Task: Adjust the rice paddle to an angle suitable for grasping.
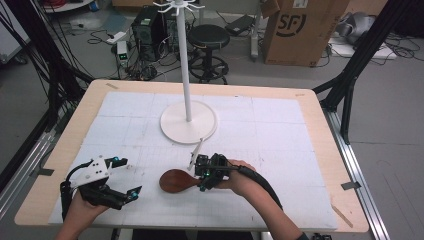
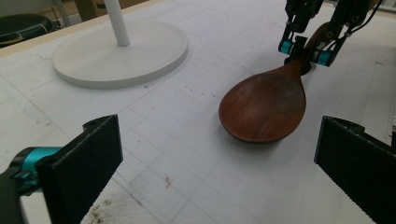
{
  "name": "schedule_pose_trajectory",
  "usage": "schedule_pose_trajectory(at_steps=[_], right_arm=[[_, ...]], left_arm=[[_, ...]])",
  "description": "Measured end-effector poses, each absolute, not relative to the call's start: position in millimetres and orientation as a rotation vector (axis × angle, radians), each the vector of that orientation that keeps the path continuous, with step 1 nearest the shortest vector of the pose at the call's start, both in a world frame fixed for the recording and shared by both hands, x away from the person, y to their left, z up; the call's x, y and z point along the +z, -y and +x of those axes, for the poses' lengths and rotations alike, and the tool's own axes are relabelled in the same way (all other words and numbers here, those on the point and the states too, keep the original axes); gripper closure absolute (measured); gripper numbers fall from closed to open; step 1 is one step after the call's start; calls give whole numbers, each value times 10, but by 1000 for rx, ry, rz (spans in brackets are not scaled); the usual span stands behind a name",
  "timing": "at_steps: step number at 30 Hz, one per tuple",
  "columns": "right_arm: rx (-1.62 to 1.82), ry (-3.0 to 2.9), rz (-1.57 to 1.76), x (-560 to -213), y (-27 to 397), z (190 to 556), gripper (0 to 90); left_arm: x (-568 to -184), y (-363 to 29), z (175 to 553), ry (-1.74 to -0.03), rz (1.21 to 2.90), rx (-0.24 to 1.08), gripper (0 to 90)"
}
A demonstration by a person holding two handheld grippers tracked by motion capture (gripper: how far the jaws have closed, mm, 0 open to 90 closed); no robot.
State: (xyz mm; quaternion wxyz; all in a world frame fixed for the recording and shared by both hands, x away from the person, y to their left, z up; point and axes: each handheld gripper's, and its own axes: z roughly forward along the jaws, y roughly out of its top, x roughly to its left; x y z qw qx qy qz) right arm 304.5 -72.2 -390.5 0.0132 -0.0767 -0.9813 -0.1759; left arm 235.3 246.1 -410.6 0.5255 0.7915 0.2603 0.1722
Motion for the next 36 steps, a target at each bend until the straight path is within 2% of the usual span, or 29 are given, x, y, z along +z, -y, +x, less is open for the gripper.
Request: schedule_pose_trajectory(at_steps=[15,29,32,36], right_arm=[[-521,3071,-23,-4009,450,3001,776],[-491,3071,38,-4071,397,3010,764],[-475,3077,36,-4085,392,3013,745],[-511,3071,-8,-4058,409,3027,657]], left_arm=[[-4105,-2461,2353,-623,1895,413,16],[-4112,-2456,2360,-625,1898,409,16],[-4114,-2459,2363,-624,1900,408,16],[-4117,-2460,2364,-626,1900,407,16]])
